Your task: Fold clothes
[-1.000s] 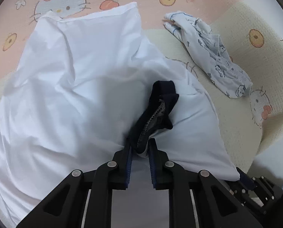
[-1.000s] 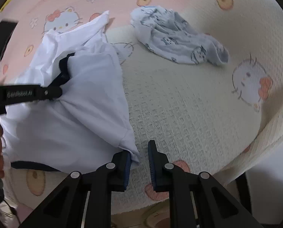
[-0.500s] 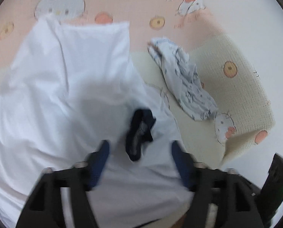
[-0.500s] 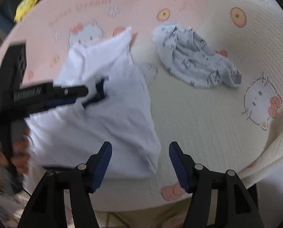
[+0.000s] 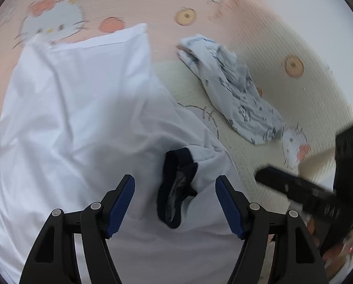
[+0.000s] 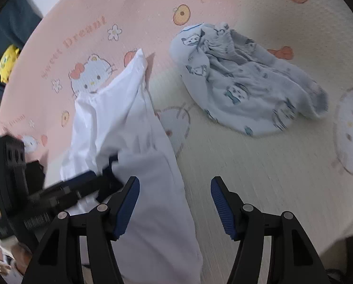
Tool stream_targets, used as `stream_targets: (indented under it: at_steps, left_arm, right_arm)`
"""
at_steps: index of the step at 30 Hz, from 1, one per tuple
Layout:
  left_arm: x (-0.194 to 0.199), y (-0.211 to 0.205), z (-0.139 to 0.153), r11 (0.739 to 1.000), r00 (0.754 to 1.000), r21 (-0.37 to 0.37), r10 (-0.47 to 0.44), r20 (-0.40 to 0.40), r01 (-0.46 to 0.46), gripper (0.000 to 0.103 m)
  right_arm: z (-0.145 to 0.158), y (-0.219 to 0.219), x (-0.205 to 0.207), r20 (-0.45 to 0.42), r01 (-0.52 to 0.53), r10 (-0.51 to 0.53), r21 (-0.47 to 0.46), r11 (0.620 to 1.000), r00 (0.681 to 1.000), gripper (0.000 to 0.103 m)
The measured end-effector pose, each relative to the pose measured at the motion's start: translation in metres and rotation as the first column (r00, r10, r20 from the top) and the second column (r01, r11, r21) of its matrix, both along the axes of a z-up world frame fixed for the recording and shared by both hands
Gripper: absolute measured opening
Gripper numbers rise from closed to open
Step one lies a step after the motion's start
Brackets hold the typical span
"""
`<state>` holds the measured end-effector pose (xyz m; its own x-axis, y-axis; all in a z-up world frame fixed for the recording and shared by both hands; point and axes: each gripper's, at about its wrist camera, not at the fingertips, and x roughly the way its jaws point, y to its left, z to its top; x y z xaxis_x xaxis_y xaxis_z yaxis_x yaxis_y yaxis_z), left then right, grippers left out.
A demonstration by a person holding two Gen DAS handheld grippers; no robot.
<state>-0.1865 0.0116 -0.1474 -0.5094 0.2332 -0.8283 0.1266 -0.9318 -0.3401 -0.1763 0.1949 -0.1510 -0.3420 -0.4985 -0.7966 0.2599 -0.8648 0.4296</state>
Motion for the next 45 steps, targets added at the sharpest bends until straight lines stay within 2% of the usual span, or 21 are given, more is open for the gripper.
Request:
stream_targets:
  at_steps: [7, 9, 10, 13, 17, 19, 21, 23, 25, 27, 29, 30, 31, 33, 36, 40, 41, 42, 43, 44, 45]
  left_arm:
    - [-0.022, 0.010, -0.012, 0.999, 0.999, -0.014, -0.046, 0.022, 0.046, 0.066]
    - [-0.026, 0.012, -0.015, 0.998, 0.998, -0.044, -0.054, 0.031, 0.055, 0.049]
    - [-0.026, 0.013, -0.016, 0.997, 0.998, -0.056, -0.057, 0.029, 0.059, 0.034]
    - [-0.028, 0.016, -0.020, 0.990, 0.996, -0.115, -0.077, 0.043, 0.082, 0.022]
    - [-0.025, 0.014, -0.020, 0.989, 0.997, -0.130, -0.068, 0.039, 0.073, 0.020]
    - [-0.026, 0.012, -0.022, 0.990, 0.997, -0.122, -0.060, 0.054, 0.066, 0.020]
    - [-0.024, 0.009, -0.023, 0.993, 0.997, -0.108, -0.048, 0.058, 0.054, 0.020]
    - [-0.021, 0.007, -0.024, 0.995, 0.998, -0.096, -0.036, 0.057, 0.041, 0.020]
    - [-0.017, 0.006, -0.026, 0.996, 0.998, -0.089, -0.022, 0.050, 0.027, 0.020]
    - [-0.014, 0.005, -0.026, 0.996, 0.999, -0.091, -0.015, 0.048, 0.019, 0.020]
    - [-0.012, 0.004, -0.025, 0.996, 0.999, -0.092, -0.008, 0.051, 0.013, 0.020]
    - [-0.012, 0.004, -0.025, 0.996, 0.999, -0.090, -0.006, 0.053, 0.011, 0.020]
    - [-0.011, 0.005, -0.024, 0.996, 0.999, -0.089, -0.005, 0.054, 0.010, 0.020]
    - [-0.012, 0.006, -0.025, 0.997, 0.998, -0.082, 0.002, 0.057, 0.003, 0.020]
    - [-0.010, 0.002, -0.025, 0.999, 0.999, -0.041, 0.027, 0.047, -0.025, 0.020]
    - [0.003, -0.018, -0.015, 0.987, 0.991, 0.083, 0.135, 0.009, -0.135, 0.021]
    - [0.007, -0.023, -0.012, 0.982, 0.987, 0.104, 0.159, 0.004, -0.159, 0.022]
    - [0.011, -0.028, -0.008, 0.977, 0.984, 0.118, 0.181, 0.000, -0.179, 0.025]
    - [0.015, -0.033, -0.003, 0.971, 0.979, 0.133, 0.202, -0.004, -0.200, 0.042]
    - [0.018, -0.037, 0.001, 0.967, 0.975, 0.130, 0.221, -0.006, -0.218, 0.061]
    - [0.023, -0.041, 0.005, 0.964, 0.972, 0.127, 0.236, -0.015, -0.232, 0.068]
  right_arm:
    - [-0.027, -0.001, -0.036, 0.130, 0.059, -0.034, -0.190, 0.980, 0.991, 0.062]
    - [-0.030, -0.005, -0.040, 0.134, 0.051, -0.025, -0.191, 0.980, 0.991, 0.062]
    - [-0.032, -0.008, -0.042, 0.135, 0.046, -0.021, -0.190, 0.981, 0.991, 0.062]
    - [-0.032, -0.017, -0.044, 0.104, 0.019, -0.003, -0.155, 0.988, 0.995, 0.062]
    - [-0.033, -0.035, -0.043, 0.028, -0.031, 0.033, -0.098, 0.995, 0.999, 0.061]
    - [-0.033, -0.045, -0.040, -0.026, -0.052, 0.051, -0.053, 0.997, 0.998, 0.054]
    - [-0.031, -0.053, -0.040, -0.061, -0.047, 0.049, 0.045, 0.998, 0.997, 0.038]
    - [-0.031, -0.063, -0.039, -0.086, -0.093, 0.100, 0.089, 0.992, 0.991, 0.025]
    - [-0.031, -0.067, -0.040, -0.093, -0.087, 0.098, 0.115, 0.990, 0.991, 0.021]
    - [-0.031, -0.070, -0.041, -0.099, -0.077, 0.092, 0.144, 0.987, 0.991, 0.012]
    - [-0.029, -0.071, -0.041, -0.105, -0.053, 0.073, 0.179, 0.982, 0.992, 0.012]
    - [-0.028, -0.072, -0.040, -0.121, -0.036, 0.063, 0.214, 0.976, 0.991, 0.008]
    - [-0.026, -0.072, -0.039, -0.159, 0.019, 0.031, 0.308, 0.951, 0.987, 0.008]
    - [-0.027, -0.067, -0.038, -0.167, 0.022, 0.033, 0.320, 0.947, 0.985, 0.006]
    - [-0.025, -0.055, -0.045, -0.119, 0.006, 0.022, 0.227, 0.974, 0.993, 0.006]
    - [-0.016, -0.050, -0.041, -0.133, -0.003, 0.033, 0.225, 0.974, 0.991, 0.009]
    - [-0.012, -0.049, -0.039, -0.136, -0.006, 0.036, 0.215, 0.977, 0.990, 0.012]
    - [-0.008, -0.046, -0.037, -0.143, 0.002, 0.028, 0.209, 0.978, 0.989, 0.023]
    - [-0.003, -0.043, -0.035, -0.151, 0.011, 0.020, 0.204, 0.979, 0.988, 0.033]
    - [0.002, -0.039, -0.031, -0.165, 0.027, 0.007, 0.208, 0.978, 0.986, 0.050]
    - [0.006, -0.038, -0.027, -0.170, 0.032, 0.004, 0.207, 0.978, 0.985, 0.055]
